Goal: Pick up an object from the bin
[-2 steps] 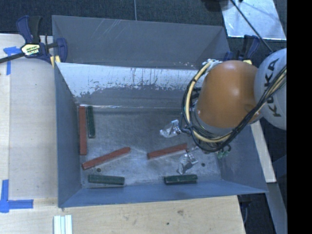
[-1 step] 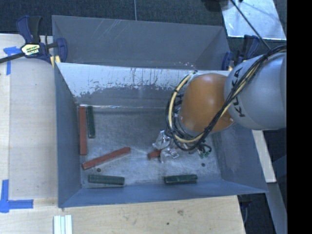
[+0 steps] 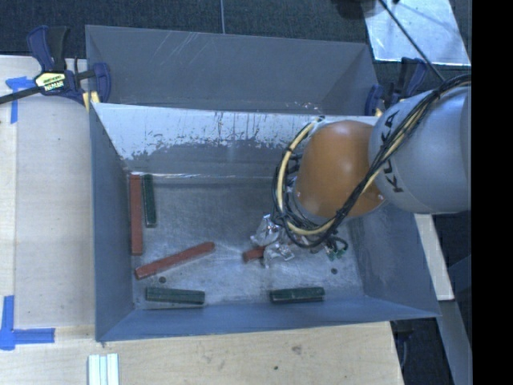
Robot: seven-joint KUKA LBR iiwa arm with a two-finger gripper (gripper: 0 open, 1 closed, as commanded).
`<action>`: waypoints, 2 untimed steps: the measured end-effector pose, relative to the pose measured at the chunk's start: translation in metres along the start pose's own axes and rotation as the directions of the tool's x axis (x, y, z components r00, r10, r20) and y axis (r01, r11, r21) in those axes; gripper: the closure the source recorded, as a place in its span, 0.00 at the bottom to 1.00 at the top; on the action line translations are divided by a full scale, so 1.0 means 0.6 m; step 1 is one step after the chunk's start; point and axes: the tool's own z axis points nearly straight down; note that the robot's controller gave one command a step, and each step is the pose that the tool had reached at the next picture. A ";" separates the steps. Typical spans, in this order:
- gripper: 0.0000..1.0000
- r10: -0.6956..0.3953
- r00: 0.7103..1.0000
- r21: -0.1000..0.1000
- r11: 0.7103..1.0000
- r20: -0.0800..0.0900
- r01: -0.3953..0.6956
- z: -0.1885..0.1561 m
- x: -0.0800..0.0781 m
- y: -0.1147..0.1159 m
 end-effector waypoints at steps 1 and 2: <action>1.00 0.005 1.000 -0.003 1.000 -0.015 -0.005 -0.203 -0.010 0.017; 1.00 0.005 1.000 -0.003 1.000 -0.016 -0.005 -0.202 -0.010 0.017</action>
Offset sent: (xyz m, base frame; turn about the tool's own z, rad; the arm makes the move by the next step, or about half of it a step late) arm 0.0000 0.0000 0.0000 0.0000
